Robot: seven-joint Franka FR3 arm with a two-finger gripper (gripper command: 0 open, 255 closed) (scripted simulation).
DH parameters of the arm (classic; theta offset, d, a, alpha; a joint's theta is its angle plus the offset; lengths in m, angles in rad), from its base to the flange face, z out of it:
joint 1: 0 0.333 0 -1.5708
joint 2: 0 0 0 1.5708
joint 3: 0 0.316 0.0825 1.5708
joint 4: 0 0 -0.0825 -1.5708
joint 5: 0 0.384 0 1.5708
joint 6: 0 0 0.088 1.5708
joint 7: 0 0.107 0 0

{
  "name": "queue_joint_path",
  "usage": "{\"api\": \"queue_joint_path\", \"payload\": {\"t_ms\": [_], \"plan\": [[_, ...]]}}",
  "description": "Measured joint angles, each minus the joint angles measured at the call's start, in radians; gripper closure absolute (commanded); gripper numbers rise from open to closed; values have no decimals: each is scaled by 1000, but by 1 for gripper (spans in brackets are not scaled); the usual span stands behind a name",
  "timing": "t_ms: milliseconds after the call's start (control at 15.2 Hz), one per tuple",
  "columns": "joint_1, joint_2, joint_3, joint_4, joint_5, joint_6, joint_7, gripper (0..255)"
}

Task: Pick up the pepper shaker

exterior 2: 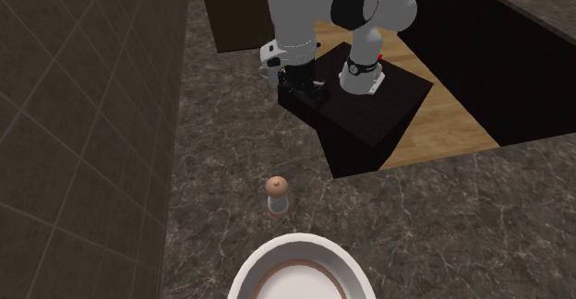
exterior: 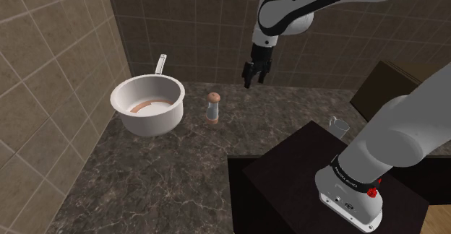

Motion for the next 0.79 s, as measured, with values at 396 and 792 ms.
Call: {"api": "queue_joint_path", "payload": {"t_ms": [396, 792], "plan": [[16, 227, 17, 121, 9, 136, 2, 0], [35, 448, 30, 286, 3, 223, 17, 0]]}}
